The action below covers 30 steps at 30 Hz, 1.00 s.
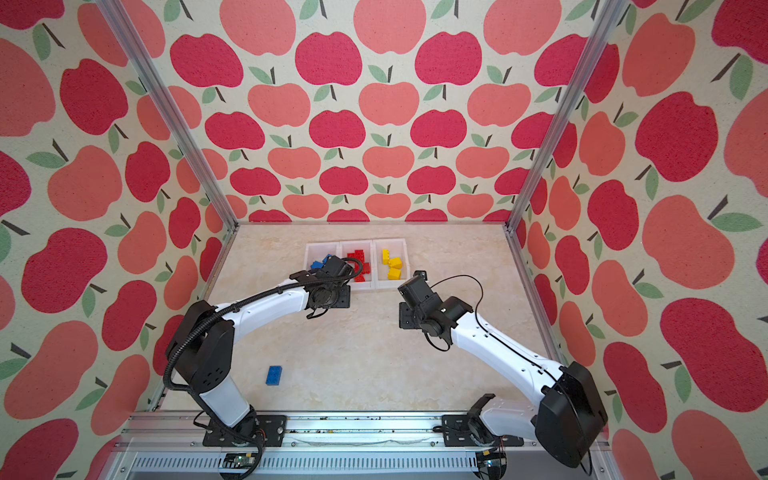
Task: Sort the legos into containers by color
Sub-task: 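Lift and carry the yellow brick with the left gripper over the yellow compartment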
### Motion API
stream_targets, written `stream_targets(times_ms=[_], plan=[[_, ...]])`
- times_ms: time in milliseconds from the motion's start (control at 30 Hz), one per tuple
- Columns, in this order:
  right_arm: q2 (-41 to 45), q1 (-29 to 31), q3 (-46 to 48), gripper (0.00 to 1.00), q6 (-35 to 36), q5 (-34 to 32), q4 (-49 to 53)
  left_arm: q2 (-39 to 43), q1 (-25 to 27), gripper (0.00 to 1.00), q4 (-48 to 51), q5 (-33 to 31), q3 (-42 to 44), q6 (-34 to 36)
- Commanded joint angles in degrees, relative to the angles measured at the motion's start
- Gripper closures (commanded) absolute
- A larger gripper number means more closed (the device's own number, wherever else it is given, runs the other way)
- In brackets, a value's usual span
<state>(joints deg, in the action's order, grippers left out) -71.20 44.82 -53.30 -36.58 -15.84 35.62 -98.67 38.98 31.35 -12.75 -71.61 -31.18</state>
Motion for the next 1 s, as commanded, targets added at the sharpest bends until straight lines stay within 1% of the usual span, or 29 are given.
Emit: stream_targets(times_ms=[0, 100, 233, 400, 667, 767, 967], plan=[[2.1, -0.5, 1.3, 0.35, -1.5, -1.3, 1.6, 0.4, 1.0, 0.44, 2.0, -2.2, -5.1, 2.4], [3.4, -0.5, 2.0, 0.35, -1.9, -1.7, 2.1, -2.2, 1.4, 0.44, 1.2, -1.0, -9.5, 4.3], [4.9, -0.6, 2.6, 0.35, -1.9, -2.4, 2.4, -8.0, 2.1, 0.44, 1.3, 1.2, -17.2, 7.1], [6.1, -1.0, 2.9, 0.35, -1.7, -2.8, 2.7, -14.9, 3.2, 0.44, 0.5, 2.1, -25.8, 11.4], [6.9, -1.2, 3.4, 0.35, -1.5, -2.9, 2.8, -25.7, 2.9, 0.43, 2.5, 5.7, -39.7, 17.8], [7.2, -1.4, 3.7, 0.35, -1.6, -2.7, 2.9, -28.8, 2.5, 0.43, 3.6, 6.2, -43.3, 18.2], [8.0, -1.8, 3.7, 0.35, -1.5, -2.7, 3.3, -32.8, 1.7, 0.43, 4.6, 7.2, -47.7, 17.5]])
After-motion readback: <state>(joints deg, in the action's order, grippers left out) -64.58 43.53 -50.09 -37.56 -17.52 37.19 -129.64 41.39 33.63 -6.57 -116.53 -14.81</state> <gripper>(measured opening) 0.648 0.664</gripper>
